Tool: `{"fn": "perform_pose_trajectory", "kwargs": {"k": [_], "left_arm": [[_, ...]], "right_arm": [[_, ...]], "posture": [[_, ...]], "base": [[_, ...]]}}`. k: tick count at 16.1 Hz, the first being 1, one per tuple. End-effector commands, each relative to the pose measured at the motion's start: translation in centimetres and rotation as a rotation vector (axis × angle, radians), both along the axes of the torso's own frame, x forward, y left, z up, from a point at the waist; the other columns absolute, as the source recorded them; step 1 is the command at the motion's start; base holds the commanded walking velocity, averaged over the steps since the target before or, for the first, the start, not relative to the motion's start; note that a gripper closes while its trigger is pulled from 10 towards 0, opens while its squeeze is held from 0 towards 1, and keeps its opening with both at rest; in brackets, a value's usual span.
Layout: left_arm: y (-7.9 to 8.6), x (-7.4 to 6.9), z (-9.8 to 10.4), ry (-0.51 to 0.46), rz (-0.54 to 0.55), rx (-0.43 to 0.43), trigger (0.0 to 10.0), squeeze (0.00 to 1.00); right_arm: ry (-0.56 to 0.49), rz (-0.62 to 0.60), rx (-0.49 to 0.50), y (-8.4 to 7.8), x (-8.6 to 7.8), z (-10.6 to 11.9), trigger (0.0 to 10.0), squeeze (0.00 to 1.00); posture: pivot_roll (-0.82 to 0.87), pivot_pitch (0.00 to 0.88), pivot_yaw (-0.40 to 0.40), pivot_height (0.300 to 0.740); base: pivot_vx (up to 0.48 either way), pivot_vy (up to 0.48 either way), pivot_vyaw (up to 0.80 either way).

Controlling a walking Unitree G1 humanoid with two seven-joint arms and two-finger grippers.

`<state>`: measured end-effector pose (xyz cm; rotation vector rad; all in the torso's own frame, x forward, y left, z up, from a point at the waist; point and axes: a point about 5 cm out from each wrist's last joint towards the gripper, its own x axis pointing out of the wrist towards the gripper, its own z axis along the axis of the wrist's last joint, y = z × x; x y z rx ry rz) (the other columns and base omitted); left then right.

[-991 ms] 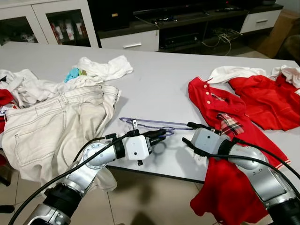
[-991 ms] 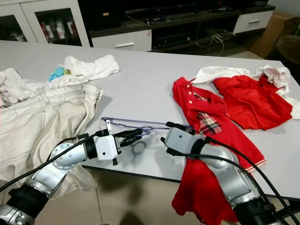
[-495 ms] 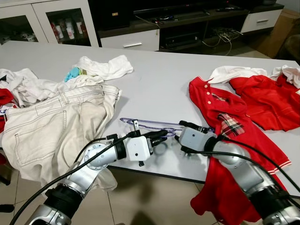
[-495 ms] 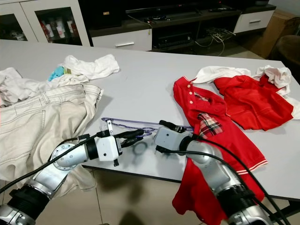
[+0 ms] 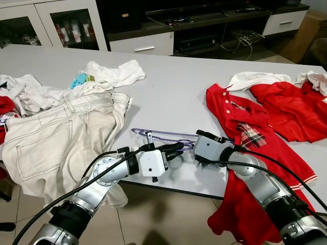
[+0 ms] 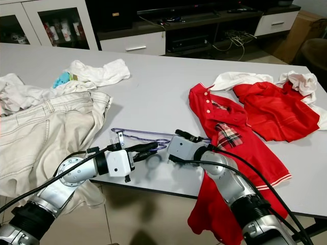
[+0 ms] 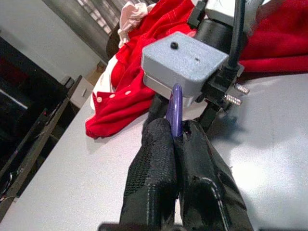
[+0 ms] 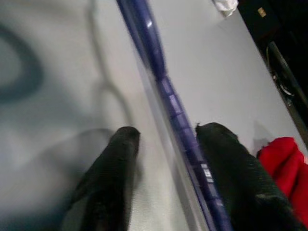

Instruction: Hang hanger

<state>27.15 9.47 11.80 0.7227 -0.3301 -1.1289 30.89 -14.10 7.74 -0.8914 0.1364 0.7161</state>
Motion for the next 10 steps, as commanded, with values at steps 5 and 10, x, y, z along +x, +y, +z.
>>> {"fn": "perform_pose_trajectory", "kwargs": {"k": [5, 10], "left_arm": [[-0.35, -0.24, 0.25, -0.028, -0.024, 0.007, 10.0, 0.00], [-0.40, -0.27, 0.24, -0.030, -0.027, 0.008, 10.0, 0.00]], "right_arm": [[-0.017, -0.036, 0.047, -0.21, 0.61, 0.58, 7.0, 0.00], [-0.027, -0.041, 0.047, -0.20, 0.71, 0.73, 10.0, 0.00]], "posture": [[-0.08, 0.000, 0.037, 0.740], [-0.08, 0.000, 0.037, 0.740]], "base": [[0.000, 0.000, 0.00], [0.000, 0.000, 0.00]]}}
